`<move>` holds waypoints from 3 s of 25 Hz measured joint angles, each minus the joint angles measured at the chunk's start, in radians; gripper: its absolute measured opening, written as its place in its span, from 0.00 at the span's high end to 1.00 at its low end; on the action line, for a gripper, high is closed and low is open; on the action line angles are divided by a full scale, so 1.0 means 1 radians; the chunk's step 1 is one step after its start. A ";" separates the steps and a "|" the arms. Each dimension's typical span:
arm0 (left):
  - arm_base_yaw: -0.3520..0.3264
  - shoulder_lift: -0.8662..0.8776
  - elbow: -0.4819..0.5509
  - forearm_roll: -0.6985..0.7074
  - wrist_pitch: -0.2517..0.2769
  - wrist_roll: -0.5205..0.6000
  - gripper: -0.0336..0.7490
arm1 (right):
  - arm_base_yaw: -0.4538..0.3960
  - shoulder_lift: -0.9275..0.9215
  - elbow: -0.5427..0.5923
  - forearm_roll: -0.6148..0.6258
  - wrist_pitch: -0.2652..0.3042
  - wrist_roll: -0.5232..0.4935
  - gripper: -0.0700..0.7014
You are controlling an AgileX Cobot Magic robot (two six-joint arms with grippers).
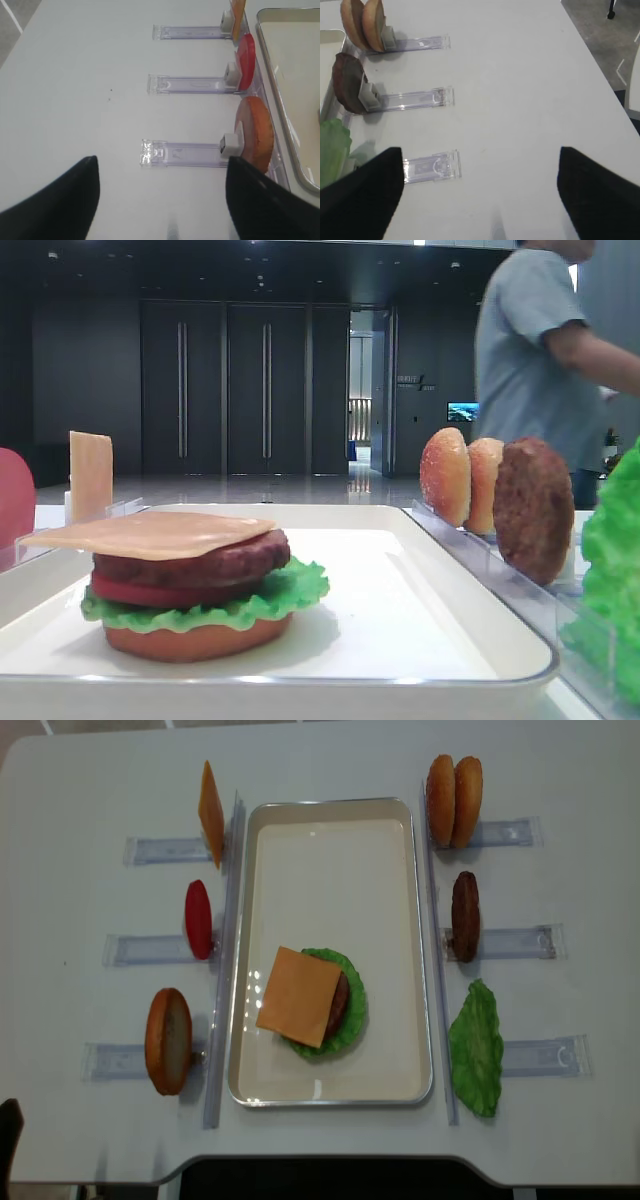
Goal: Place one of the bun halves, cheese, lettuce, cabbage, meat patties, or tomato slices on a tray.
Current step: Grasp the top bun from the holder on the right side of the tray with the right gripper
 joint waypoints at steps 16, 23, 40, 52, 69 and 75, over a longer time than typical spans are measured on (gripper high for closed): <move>0.000 0.000 0.000 0.000 0.000 0.001 0.19 | 0.000 0.774 -0.173 0.277 0.044 -0.091 0.14; 0.000 0.000 0.000 0.000 0.000 0.001 0.19 | 0.001 1.066 -0.348 0.291 0.055 -0.113 0.14; 0.000 0.000 0.000 0.000 0.000 0.001 0.19 | 0.037 1.552 -0.778 0.146 0.074 -0.119 0.14; 0.000 0.000 0.000 0.000 0.000 0.001 0.19 | 0.052 1.811 -1.116 0.136 0.086 -0.106 0.14; 0.000 0.000 0.000 0.000 0.000 0.001 0.19 | 0.085 1.918 -1.218 0.169 0.078 -0.079 0.15; 0.000 0.000 0.000 0.000 0.000 0.001 0.19 | 0.186 1.918 -1.218 0.143 0.071 0.021 0.15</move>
